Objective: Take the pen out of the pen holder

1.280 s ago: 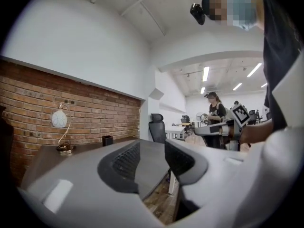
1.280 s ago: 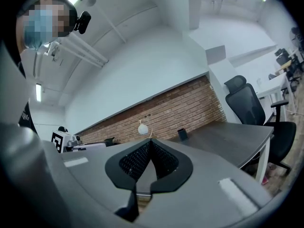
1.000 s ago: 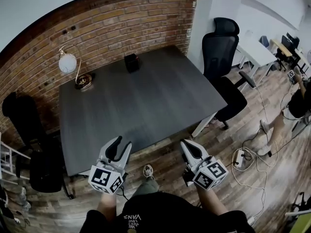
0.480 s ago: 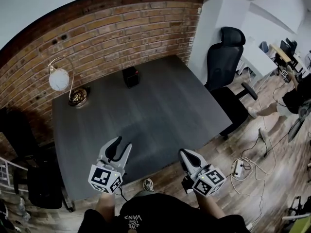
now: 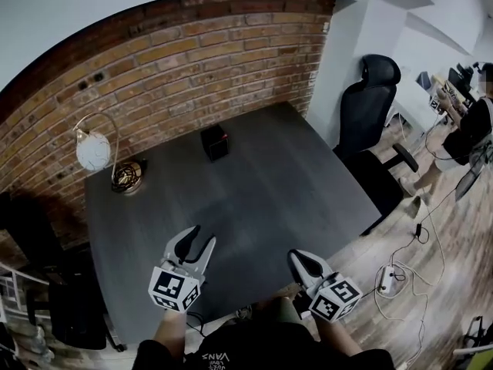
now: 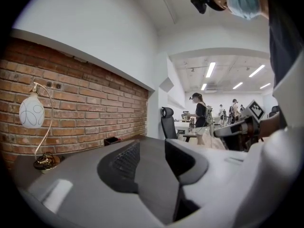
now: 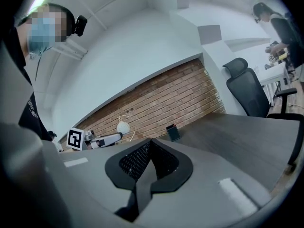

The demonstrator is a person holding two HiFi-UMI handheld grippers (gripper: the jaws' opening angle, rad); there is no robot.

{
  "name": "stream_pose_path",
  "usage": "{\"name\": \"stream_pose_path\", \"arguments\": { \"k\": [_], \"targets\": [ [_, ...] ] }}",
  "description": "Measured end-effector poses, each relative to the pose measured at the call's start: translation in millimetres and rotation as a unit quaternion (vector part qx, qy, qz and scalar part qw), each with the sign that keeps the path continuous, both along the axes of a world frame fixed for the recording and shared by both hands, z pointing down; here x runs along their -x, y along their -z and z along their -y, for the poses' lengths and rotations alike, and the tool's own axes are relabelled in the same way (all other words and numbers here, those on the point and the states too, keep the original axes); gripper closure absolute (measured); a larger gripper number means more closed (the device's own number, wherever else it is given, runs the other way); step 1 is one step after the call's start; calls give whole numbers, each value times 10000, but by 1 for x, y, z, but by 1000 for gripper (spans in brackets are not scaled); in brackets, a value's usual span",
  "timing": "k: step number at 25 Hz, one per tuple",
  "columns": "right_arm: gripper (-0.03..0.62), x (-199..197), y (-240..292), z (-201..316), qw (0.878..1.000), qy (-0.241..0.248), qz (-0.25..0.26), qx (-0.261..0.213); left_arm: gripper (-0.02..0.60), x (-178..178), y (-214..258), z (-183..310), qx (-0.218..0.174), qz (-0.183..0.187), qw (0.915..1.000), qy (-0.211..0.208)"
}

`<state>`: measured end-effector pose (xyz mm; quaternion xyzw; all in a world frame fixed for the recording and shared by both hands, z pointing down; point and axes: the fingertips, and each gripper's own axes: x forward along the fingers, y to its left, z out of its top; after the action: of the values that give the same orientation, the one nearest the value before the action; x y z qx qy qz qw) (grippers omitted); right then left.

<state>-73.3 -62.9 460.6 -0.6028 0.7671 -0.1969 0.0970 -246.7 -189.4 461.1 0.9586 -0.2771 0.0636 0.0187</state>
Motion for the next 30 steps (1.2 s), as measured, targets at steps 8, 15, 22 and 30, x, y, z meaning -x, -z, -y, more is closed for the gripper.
{"name": "stream_pose_path", "arguments": {
  "k": [8, 15, 22, 30],
  "targets": [
    [592, -23, -5, 56, 9992, 369, 151, 24, 405, -19, -14, 49, 15, 284, 9992, 295],
    [592, -61, -10, 109, 9959, 886, 150, 137, 405, -50, -17, 101, 0, 511, 9962, 712],
    [592, -93, -19, 150, 9921, 1190, 274, 281, 405, -81, -23, 148, -95, 936, 9913, 916],
    [592, -110, -49, 175, 9863, 1491, 517, 486, 405, -111, -37, 198, -132, 1365, 9856, 987]
  ]
}}
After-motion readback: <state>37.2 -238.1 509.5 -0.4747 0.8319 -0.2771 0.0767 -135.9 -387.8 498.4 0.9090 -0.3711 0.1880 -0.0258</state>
